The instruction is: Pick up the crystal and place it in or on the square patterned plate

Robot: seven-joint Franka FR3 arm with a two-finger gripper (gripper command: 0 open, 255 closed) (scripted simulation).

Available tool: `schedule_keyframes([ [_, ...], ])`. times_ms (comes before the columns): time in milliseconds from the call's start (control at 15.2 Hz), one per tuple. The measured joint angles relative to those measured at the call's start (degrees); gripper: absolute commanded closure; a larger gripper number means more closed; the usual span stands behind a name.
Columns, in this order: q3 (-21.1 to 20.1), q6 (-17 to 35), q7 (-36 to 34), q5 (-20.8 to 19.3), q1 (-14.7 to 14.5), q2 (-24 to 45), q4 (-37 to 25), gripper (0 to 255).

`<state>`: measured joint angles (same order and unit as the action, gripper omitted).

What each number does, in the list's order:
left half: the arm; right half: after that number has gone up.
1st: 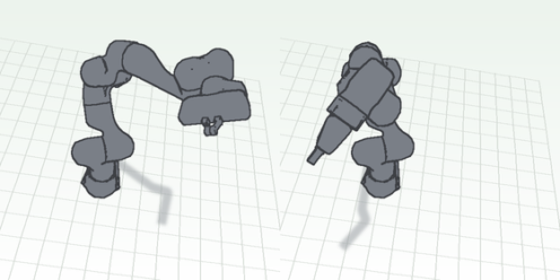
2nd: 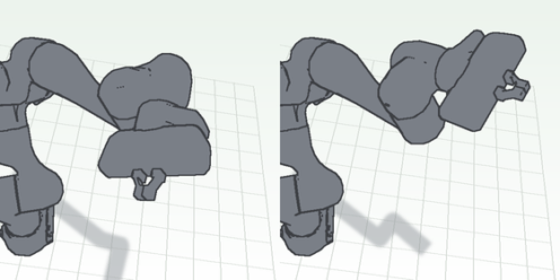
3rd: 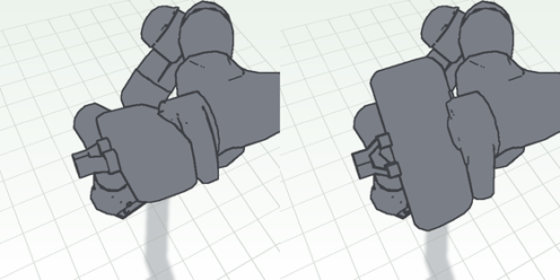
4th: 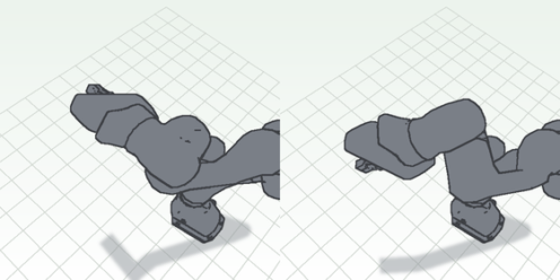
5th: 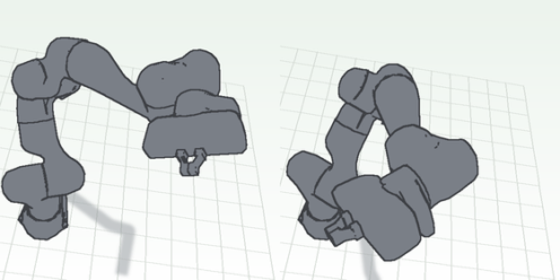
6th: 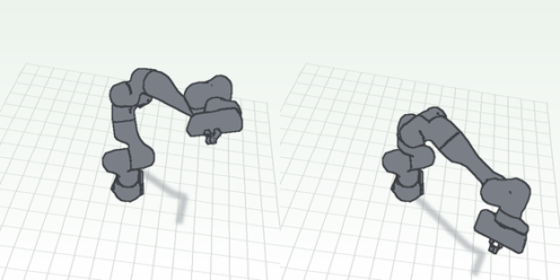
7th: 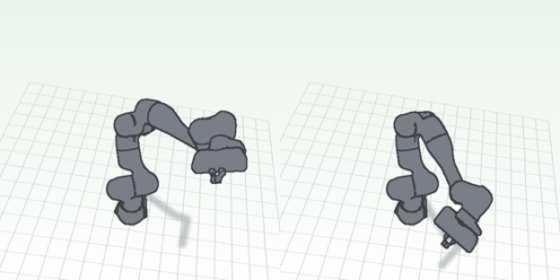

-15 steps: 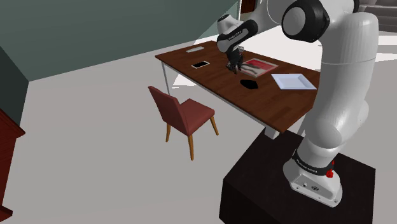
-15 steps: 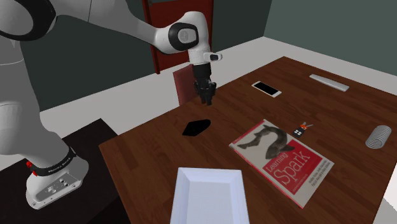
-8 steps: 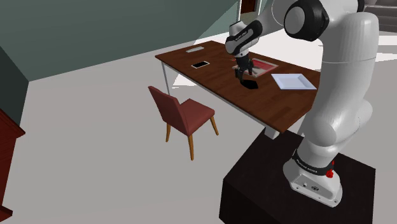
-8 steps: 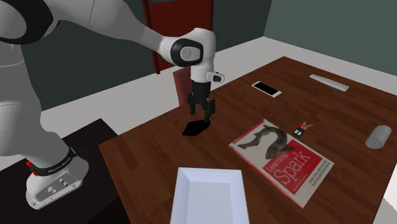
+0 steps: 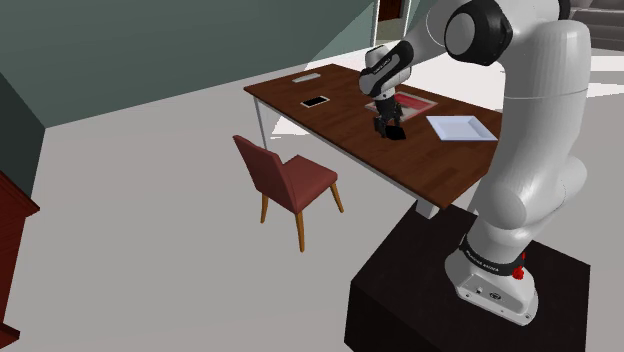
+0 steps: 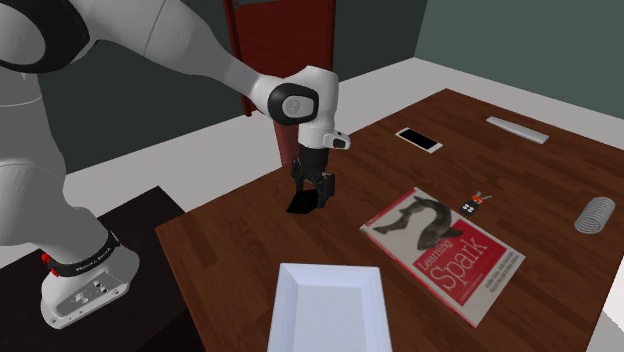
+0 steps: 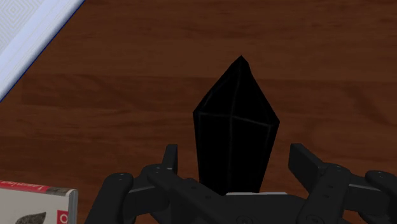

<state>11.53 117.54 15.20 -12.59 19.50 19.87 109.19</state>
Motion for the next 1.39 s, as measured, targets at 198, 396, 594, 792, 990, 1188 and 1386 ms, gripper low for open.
schedule_keyframes([
  [198,0.0,0.4,0.1,0.0,0.1,0.2,0.2,0],
  [396,0.0,0.5,0.1,0.0,0.1,0.3,0.2,0],
  [594,0.0,0.5,0.1,0.0,0.1,0.3,0.2,255],
  [792,0.0,0.5,0.1,0.0,0.1,0.3,0.2,255],
  [990,0.0,0.5,0.1,0.0,0.1,0.3,0.2,255],
  [1188,0.0,0.5,0.1,0.0,0.1,0.3,0.2,255],
  [1386,0.1,-0.9,0.3,0.0,0.0,-0.5,-0.4,255],
])
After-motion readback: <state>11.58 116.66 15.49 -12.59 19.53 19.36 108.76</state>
